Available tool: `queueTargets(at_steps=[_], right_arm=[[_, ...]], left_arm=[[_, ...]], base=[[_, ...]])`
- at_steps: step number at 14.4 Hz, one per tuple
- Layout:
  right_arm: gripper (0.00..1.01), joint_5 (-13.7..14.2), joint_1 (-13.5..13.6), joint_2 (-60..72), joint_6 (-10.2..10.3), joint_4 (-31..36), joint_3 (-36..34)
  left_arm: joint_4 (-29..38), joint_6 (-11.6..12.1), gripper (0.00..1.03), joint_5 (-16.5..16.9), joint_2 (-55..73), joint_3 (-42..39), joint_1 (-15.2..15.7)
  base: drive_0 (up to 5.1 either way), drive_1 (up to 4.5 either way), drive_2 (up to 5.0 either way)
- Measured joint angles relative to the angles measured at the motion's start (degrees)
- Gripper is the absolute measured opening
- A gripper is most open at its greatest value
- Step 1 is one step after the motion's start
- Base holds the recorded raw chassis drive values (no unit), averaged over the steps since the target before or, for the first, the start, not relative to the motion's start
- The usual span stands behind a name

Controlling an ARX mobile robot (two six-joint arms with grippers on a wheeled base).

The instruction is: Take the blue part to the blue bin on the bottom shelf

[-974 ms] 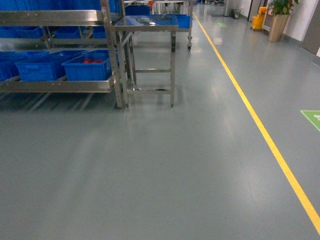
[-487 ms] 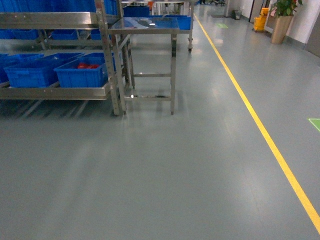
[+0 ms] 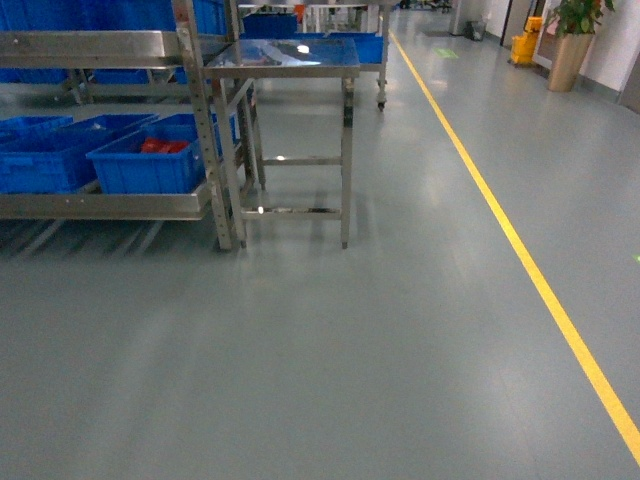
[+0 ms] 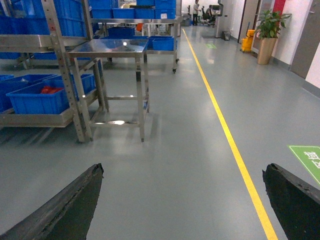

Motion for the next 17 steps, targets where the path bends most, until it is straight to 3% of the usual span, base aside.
queueTargets(at_steps=[17], right_arm=[[0.98,-0.02,0.00,0.00,0.00,-0.02,0.00]], left_arm=[[-0.04,0.00,0.43,0.02,0.07,0.00,-0.02]], base=[[0.0,4.28,-4.3]])
